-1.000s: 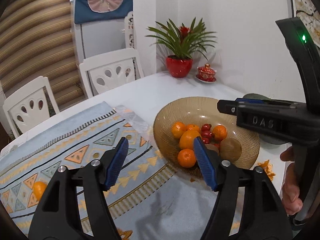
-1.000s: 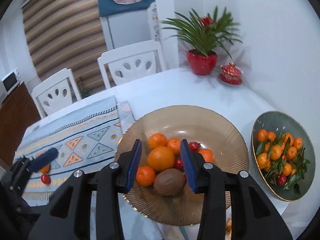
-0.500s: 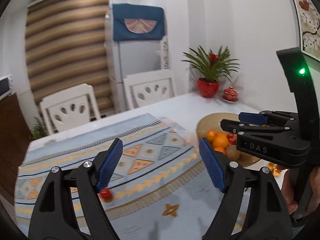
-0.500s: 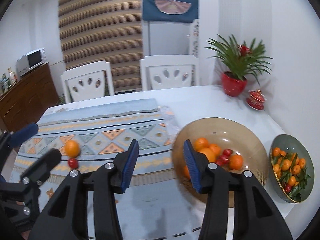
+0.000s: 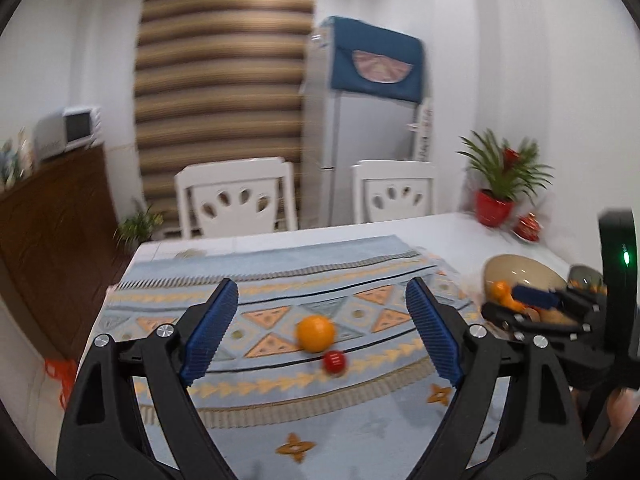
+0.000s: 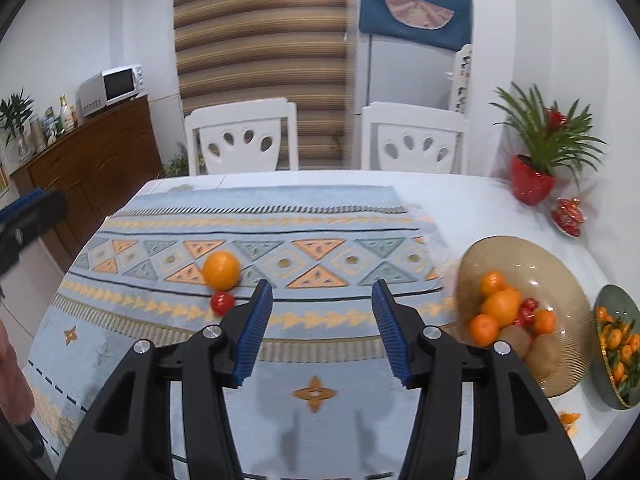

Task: Organize fruits
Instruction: 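Move both open tools back toward the orange and tomato on the cloth, then grasp the orange with the left tool while the right tool grasps the tomato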

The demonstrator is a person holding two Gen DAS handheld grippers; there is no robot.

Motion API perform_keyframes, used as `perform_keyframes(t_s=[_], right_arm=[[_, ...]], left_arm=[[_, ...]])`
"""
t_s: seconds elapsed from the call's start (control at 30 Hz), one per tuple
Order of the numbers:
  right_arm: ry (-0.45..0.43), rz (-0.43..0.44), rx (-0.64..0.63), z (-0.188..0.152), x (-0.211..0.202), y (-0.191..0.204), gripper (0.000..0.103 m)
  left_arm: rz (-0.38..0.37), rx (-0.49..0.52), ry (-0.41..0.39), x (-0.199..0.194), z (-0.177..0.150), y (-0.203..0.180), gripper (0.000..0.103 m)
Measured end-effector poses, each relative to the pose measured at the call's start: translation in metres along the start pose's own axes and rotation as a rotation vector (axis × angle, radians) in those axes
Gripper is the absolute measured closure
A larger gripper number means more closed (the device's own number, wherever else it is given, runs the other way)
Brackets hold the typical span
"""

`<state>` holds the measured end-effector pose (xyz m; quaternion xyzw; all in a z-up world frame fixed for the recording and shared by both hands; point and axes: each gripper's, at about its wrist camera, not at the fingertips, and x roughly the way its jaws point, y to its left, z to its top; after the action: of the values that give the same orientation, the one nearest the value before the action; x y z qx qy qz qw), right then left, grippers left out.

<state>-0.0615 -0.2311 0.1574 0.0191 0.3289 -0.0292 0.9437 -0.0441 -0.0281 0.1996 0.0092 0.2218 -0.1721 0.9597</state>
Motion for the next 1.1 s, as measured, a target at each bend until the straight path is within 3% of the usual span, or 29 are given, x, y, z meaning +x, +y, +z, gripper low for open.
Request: perform_keyframes(t_s=[0.13, 0.37, 0.57, 0.7, 0.9, 1.1], right_arm=[[0.031, 0.028, 0.000, -0.013, 0.020, 0.019, 0.051], [0.110, 0.044, -0.049, -0.027, 0.057, 0.049, 0.051], [0.150, 0.056, -0.039, -0.033, 0.082, 0.058, 0.051], [0.179, 0.058, -0.029, -0.041, 0.097, 0.060, 0.051], [0.229, 0.038, -0.029, -0.050, 0.121, 0.057, 0.051], [0.264, 0.075, -0.020, -0.054, 0.138, 0.061, 0.051]], left_arm=[[0.010, -0.059, 0.030, 0.011, -0.011, 0.029, 0.019], [0.000, -0.100, 0.119, 0.048, -0.033, 0.046, 0.020], [-0.008, -0.177, 0.177, 0.082, -0.021, 0.052, 0.020], [0.024, -0.157, 0.180, 0.104, -0.022, 0.042, 0.020], [0.056, -0.128, 0.225, 0.138, -0.051, 0.037, 0.020], [0.069, -0.123, 0.244, 0.155, -0.069, 0.041, 0.020]])
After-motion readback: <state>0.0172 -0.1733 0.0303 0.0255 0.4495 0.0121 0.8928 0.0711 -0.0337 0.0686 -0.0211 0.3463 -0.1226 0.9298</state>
